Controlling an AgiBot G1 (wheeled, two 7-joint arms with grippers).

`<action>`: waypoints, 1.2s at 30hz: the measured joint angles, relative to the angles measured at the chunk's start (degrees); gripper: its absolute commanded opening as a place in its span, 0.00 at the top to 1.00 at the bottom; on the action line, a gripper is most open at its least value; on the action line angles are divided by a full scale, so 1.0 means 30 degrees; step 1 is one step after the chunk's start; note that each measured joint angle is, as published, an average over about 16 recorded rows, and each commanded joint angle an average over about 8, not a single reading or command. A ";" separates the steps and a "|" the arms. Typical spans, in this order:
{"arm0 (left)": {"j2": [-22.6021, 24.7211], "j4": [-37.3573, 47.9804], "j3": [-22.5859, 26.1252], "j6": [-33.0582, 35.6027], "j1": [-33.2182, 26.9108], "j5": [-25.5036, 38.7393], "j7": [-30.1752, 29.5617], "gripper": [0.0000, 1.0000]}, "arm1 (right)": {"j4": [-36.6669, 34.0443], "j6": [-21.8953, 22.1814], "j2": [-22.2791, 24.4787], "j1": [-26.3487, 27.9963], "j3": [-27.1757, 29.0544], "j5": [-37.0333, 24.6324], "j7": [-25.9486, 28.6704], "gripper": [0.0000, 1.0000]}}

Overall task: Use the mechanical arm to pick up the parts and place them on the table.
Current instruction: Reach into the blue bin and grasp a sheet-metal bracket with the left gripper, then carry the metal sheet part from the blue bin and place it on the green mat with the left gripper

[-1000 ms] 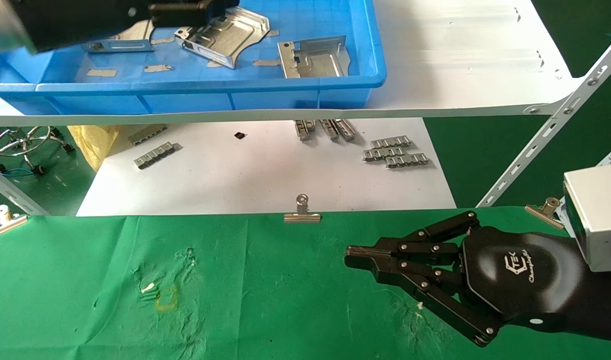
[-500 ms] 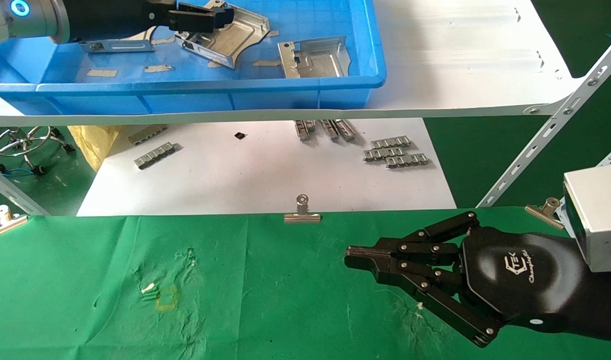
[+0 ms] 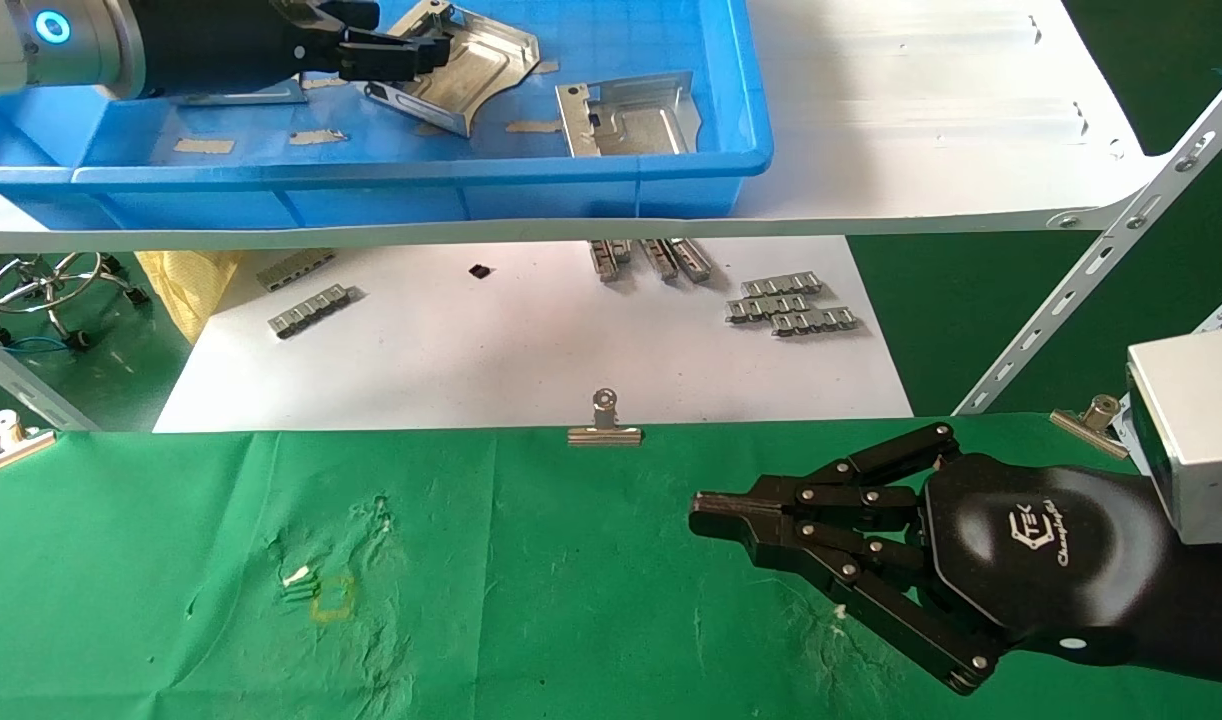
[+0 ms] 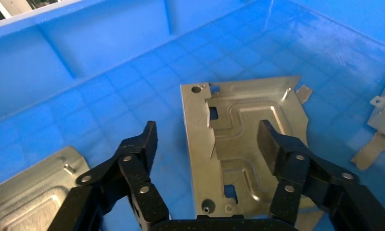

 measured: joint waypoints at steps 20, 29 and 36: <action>-0.0332 -0.0161 0.0081 0.0409 0.0101 0.0116 -0.0074 1.00 | 0.0000 0.0001 0.0001 0.0000 -0.0001 0.0001 -0.0001 0.00; -0.0876 -0.0712 -0.0444 0.1910 -0.0079 -0.0659 0.0746 1.00 | 0.0000 0.0001 0.0001 0.0001 -0.0002 0.0001 -0.0001 0.00; -0.1787 -0.1480 -0.1129 0.5646 -0.0156 -0.1748 0.2375 1.00 | 0.0000 0.0001 0.0001 0.0001 -0.0003 0.0002 -0.0001 0.00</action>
